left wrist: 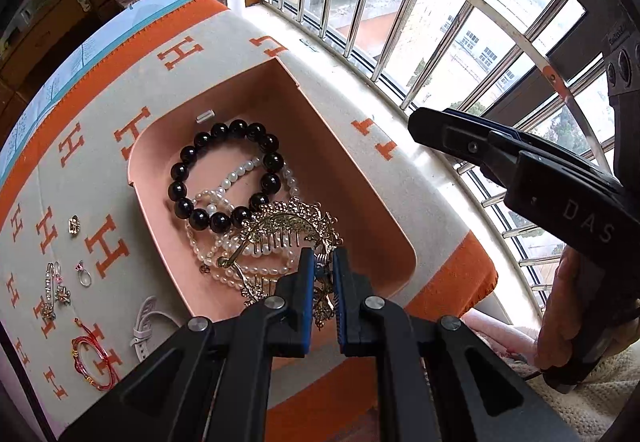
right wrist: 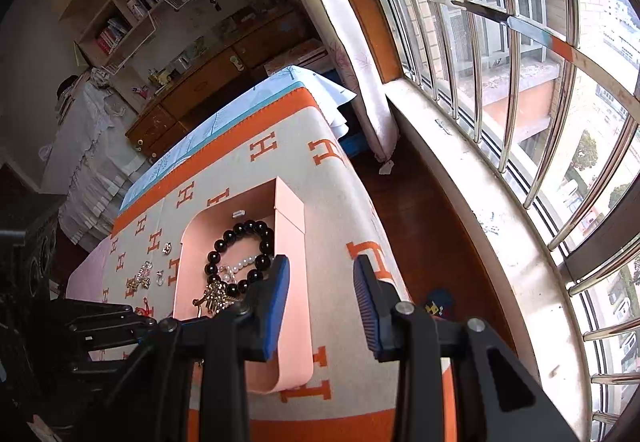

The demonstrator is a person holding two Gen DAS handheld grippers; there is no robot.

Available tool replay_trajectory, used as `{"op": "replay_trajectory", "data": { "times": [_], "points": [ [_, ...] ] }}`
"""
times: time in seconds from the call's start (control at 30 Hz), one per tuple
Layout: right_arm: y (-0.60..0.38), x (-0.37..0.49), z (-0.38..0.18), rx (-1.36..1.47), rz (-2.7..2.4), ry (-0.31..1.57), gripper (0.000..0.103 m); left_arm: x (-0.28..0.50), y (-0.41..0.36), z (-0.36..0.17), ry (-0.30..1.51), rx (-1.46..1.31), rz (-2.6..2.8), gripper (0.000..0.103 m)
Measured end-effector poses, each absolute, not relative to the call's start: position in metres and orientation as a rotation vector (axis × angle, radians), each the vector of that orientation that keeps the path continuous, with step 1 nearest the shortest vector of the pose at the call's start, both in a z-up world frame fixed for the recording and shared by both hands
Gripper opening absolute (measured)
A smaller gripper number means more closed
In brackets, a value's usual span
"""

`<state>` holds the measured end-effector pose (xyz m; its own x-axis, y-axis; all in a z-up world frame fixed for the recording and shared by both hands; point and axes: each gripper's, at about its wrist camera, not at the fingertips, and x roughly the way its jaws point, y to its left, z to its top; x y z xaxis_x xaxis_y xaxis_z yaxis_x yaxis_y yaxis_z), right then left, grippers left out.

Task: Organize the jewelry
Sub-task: 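Drop the hair comb into the pink box while the right tool releases the black bead bracelet there, then move the right tool to the white watch and close on its strap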

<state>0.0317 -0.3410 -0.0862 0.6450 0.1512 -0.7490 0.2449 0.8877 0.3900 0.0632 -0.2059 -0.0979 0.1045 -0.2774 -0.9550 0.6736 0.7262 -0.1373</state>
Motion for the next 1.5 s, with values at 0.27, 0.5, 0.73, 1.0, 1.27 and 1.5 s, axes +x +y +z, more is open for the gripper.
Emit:
{"op": "replay_trajectory", "data": {
  "times": [0.27, 0.5, 0.73, 1.0, 1.27, 1.5],
  "points": [
    [-0.33, 0.027, -0.086, 0.446, -0.046, 0.843, 0.034, 0.051, -0.205, -0.098, 1.188, 0.375, -0.621, 0.057],
    [-0.318, 0.024, -0.084, 0.41, 0.0, 0.829, 0.034, 0.027, -0.191, -0.073, 0.987, 0.448, -0.527, 0.071],
    [-0.311, 0.022, -0.085, 0.396, 0.025, 0.83, 0.034, 0.014, -0.177, -0.071, 0.931, 0.487, -0.477, 0.074],
    [-0.3, 0.023, -0.087, 0.365, 0.044, 0.841, 0.034, 0.019, -0.148, -0.067, 0.945, 0.427, -0.416, 0.075],
    [-0.288, 0.018, -0.078, 0.319, 0.045, 0.81, 0.034, 0.026, -0.077, -0.023, 0.84, 0.341, -0.253, 0.075],
    [-0.262, 0.019, -0.061, 0.24, 0.081, 0.779, 0.034, 0.016, -0.018, 0.019, 0.658, 0.254, -0.18, 0.075]
  ]
}}
